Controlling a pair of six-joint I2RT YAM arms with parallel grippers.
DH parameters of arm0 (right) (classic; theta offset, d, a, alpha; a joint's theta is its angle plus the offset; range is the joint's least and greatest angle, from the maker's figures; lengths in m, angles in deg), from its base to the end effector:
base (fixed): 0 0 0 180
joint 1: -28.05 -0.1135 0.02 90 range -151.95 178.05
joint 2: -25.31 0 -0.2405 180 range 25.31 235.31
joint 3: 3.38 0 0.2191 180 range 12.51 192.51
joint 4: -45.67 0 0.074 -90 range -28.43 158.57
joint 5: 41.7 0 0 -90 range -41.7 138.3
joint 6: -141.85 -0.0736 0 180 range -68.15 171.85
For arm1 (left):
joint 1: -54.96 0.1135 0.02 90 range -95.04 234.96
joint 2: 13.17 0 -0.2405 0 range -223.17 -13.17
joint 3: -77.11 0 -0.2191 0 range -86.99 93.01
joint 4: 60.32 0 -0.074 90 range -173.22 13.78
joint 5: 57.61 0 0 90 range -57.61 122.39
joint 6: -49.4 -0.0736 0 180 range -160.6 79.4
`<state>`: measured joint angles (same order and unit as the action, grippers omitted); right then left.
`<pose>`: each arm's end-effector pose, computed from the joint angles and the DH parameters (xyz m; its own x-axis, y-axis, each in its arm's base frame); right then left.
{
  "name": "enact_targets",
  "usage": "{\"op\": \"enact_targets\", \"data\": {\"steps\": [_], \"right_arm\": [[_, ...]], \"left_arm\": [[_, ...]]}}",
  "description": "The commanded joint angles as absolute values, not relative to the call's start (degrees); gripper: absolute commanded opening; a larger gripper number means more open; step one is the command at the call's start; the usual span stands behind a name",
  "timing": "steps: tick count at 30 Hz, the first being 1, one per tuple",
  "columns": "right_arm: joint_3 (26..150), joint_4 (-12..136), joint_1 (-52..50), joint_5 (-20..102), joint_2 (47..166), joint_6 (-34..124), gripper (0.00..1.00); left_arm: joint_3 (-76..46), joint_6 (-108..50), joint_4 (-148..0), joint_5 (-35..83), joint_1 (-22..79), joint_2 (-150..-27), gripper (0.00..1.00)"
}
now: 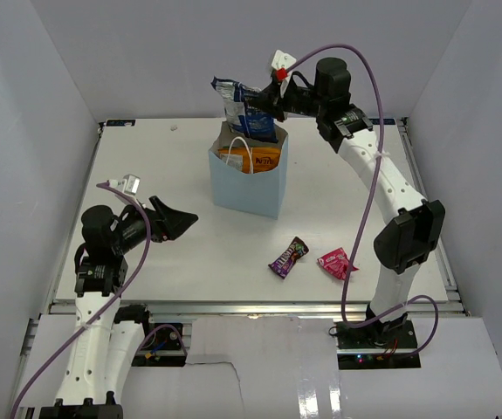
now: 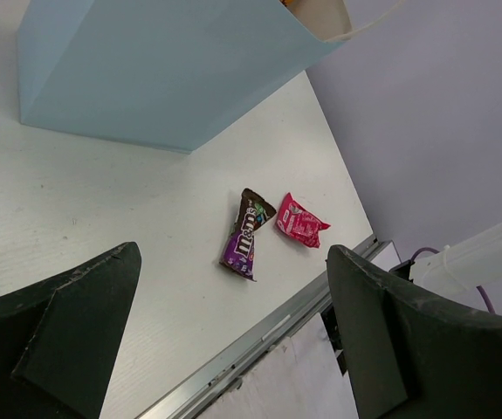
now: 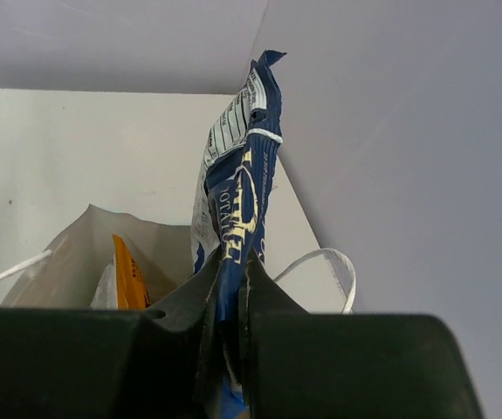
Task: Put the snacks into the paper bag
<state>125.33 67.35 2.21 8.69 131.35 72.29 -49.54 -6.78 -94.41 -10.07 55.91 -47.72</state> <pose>0.3569 0.2250 0.4313 0.3322 -0.1381 -0.9331 -0.8468 0.3920 -0.3595 0.1539 -0.0471 0.2867 -0.5746 -0.4202 -0.7023 0.3840 0.6194 -0.6848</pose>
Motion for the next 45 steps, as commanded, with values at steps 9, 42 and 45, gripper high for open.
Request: {"op": "enact_targets", "data": {"steps": [9, 42, 45], "right_arm": [[105.60, 68.85, 2.39, 3.83, 125.69, 80.15, 0.08], [123.42, 84.94, 2.66, 7.87, 125.67, 75.57, 0.81], [123.52, 86.17, 1.43, 8.40, 127.17, 76.80, 0.80]], "left_arm": [[-48.05, -8.26, -95.73, -9.44, 55.93, -46.74, 0.98], [-45.77, -7.91, -90.28, -14.98, 55.93, -52.46, 0.98], [-45.94, -7.73, -90.28, -15.16, 55.93, -52.37, 0.98]]}}
